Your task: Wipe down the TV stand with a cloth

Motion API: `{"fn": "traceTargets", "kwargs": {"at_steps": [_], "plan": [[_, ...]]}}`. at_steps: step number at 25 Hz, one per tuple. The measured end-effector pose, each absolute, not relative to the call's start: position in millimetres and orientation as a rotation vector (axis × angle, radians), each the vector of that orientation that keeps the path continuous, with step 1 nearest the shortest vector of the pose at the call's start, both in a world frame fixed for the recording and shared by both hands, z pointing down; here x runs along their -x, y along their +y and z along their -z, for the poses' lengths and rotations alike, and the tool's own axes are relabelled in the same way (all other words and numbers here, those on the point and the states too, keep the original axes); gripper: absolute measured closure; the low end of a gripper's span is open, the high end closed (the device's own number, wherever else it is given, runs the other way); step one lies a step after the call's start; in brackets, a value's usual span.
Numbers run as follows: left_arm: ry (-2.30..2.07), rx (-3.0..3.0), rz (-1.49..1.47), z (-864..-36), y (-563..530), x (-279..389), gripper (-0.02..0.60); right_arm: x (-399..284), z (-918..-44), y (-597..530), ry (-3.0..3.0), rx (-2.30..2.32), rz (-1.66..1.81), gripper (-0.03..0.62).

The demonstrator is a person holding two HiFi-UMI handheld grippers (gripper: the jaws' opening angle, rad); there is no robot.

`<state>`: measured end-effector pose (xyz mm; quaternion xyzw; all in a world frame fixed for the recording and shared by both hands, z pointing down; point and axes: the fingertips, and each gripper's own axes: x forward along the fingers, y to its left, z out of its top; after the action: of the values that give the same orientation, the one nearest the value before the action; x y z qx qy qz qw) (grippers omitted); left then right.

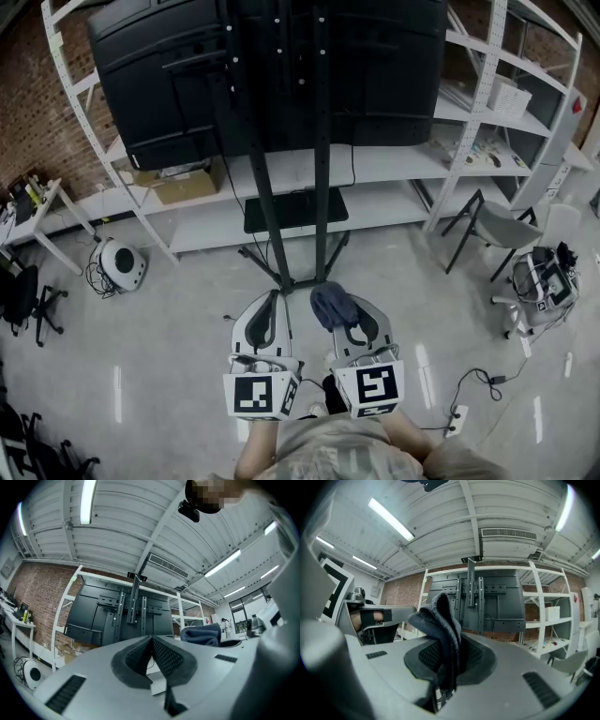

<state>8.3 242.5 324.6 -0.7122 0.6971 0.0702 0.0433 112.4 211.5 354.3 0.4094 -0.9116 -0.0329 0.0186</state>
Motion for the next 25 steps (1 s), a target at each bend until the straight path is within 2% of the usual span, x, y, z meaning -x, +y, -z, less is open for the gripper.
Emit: {"fn": "traceTargets", "kwargs": {"at_steps": [25], "plan": [[2.185,2.085,-0.158,-311.0,-57.5,78.3,0.566,-20.5,-334.8,-109.5,-2.893,-1.197,0.201,0.537]]}}
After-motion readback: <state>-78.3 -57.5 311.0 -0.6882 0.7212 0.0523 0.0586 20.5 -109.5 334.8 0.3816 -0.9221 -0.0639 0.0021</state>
